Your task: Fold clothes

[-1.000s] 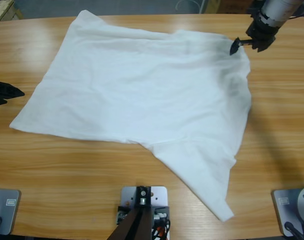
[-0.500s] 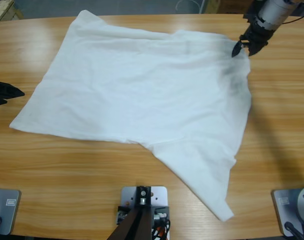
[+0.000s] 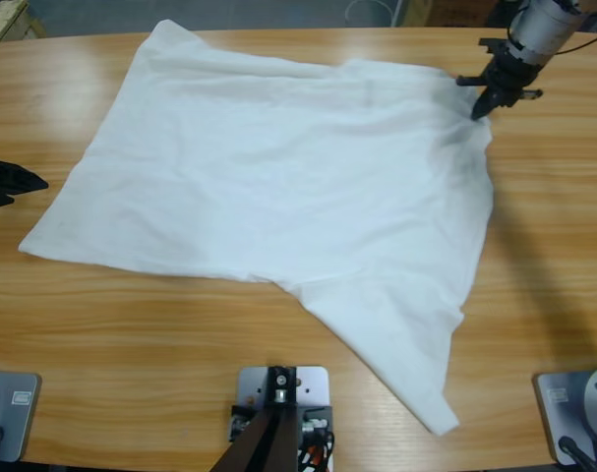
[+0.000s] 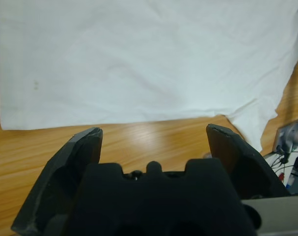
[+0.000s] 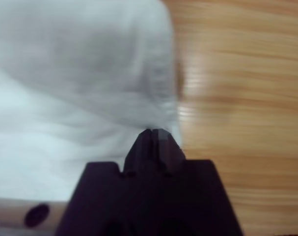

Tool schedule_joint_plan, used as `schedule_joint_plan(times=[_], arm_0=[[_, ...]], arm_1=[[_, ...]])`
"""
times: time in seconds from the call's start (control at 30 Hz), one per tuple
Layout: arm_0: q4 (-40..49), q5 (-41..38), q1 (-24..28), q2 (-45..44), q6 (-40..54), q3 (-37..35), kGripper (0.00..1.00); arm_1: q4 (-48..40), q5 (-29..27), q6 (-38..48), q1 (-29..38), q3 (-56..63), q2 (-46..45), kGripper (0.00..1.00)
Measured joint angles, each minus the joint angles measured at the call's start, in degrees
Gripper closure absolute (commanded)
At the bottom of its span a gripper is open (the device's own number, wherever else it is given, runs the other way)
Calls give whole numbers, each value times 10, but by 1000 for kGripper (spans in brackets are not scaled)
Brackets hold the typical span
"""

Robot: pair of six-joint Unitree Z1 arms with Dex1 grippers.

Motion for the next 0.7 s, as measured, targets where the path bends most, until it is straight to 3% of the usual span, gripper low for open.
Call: schedule_joint_plan(times=[0.2, 0.6, 0.67, 0.7], arm_0=[[0, 0, 0, 0, 0, 0, 179], [0, 0, 0, 0, 0, 0, 179], [0, 0, 0, 0, 0, 0, 179], [0, 0, 0, 0, 0, 0, 179]], arm_1=[[21, -22, -7, 0, -20, 0, 0], [-17, 38, -17, 0, 10, 0, 1], [-20, 41, -17, 0, 14, 0, 77], [-21, 41, -17, 0, 15, 0, 208]])
